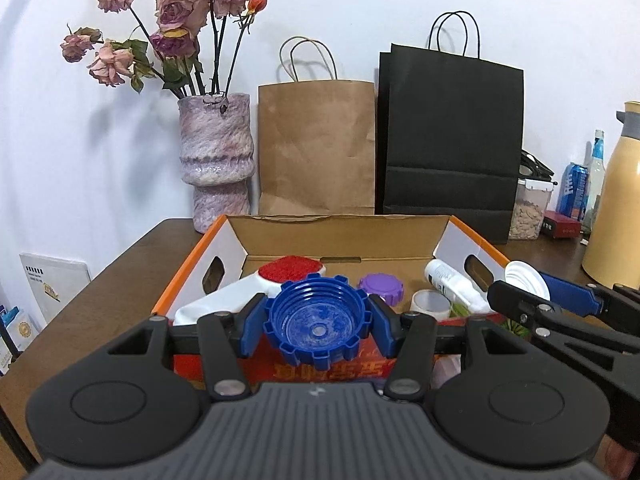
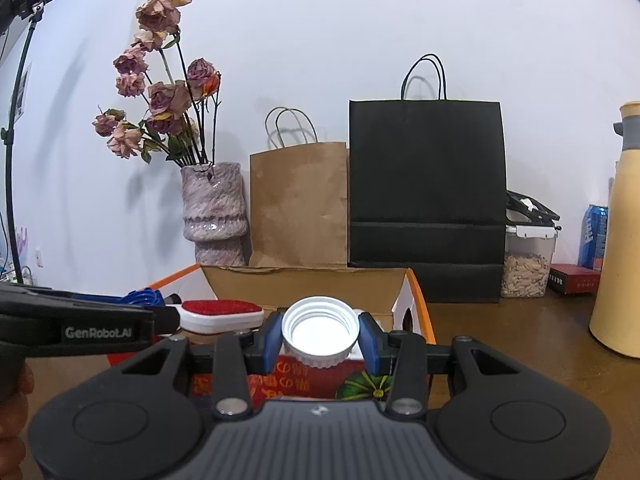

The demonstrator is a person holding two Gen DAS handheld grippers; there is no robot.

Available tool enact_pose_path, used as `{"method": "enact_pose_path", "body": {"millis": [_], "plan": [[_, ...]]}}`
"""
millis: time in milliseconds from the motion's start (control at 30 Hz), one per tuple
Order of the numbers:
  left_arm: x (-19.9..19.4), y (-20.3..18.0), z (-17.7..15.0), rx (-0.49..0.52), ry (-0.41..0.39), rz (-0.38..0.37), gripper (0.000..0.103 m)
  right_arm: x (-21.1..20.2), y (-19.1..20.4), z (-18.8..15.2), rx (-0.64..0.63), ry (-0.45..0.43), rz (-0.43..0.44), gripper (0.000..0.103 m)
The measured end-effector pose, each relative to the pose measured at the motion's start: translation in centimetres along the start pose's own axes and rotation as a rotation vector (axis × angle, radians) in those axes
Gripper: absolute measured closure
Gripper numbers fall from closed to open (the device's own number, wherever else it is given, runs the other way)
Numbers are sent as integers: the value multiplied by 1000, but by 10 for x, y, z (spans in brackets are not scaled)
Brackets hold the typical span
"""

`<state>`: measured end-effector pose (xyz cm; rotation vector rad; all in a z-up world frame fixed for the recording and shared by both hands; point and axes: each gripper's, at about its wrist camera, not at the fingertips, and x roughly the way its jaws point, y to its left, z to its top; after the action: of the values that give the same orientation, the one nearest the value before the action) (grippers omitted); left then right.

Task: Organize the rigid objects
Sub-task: 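Carry the white cap and blue cap over the box with both grippers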

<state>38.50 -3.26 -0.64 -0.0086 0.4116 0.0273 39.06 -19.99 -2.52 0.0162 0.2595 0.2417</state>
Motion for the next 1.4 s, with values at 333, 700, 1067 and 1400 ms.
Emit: {"method": "enact_pose_path", "body": {"millis": [333,700,1067,1400], "plan": [[24,0,13,-20,8,13,48,22,-3,9,1,-17,-13,64],[49,2,26,-40,3,25,48,50,-8,15,-1,-10,-16,64],[74,3,34,-32,5,36,48,81,-8,20,-17,-1,0,64],[96,4,40,-13,10,43,48,101,-9,23,-39,18,36,64]]}}
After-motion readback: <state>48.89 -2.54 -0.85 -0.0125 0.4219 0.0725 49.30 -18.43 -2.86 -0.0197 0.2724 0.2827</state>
